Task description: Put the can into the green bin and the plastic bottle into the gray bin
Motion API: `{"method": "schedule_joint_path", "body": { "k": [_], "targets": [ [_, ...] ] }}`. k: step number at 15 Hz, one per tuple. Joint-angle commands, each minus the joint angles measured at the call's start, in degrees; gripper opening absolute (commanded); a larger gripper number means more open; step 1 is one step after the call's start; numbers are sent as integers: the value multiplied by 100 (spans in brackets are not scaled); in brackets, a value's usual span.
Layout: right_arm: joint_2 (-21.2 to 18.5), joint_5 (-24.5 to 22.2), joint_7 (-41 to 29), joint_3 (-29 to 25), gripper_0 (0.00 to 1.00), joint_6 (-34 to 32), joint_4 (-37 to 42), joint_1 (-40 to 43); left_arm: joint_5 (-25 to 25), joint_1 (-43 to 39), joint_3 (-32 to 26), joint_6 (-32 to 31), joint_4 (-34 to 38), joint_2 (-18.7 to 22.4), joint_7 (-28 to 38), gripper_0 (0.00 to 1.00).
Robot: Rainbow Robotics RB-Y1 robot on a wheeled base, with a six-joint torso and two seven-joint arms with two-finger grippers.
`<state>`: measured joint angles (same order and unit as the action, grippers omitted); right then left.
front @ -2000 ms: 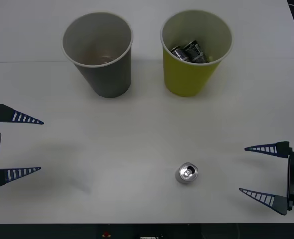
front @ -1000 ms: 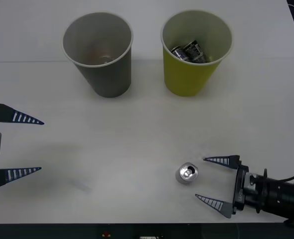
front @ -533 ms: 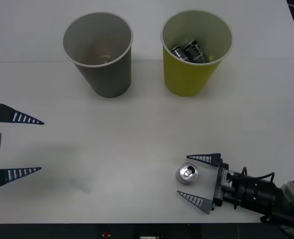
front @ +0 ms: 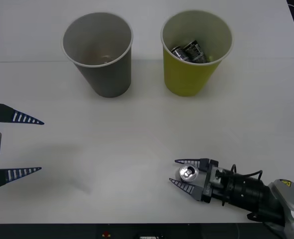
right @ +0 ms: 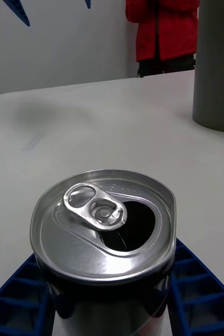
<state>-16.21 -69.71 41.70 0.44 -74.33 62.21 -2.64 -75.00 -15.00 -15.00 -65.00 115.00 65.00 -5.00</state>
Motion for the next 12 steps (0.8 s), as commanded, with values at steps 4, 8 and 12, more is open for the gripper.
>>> {"method": "schedule_joint_path", "body": {
  "k": [4,8,12],
  "targets": [
    [22,72,-39,0,0,-2,1,0,0,0,0,0,0,0,0,100],
    [-93,168,-171,-17,0,-29,151,-9,0,0,0,0,0,0,0,100],
    [-471,72,-874,-44,0,-20,634,53,0,0,0,0,0,0,0,100]
  ]
}}
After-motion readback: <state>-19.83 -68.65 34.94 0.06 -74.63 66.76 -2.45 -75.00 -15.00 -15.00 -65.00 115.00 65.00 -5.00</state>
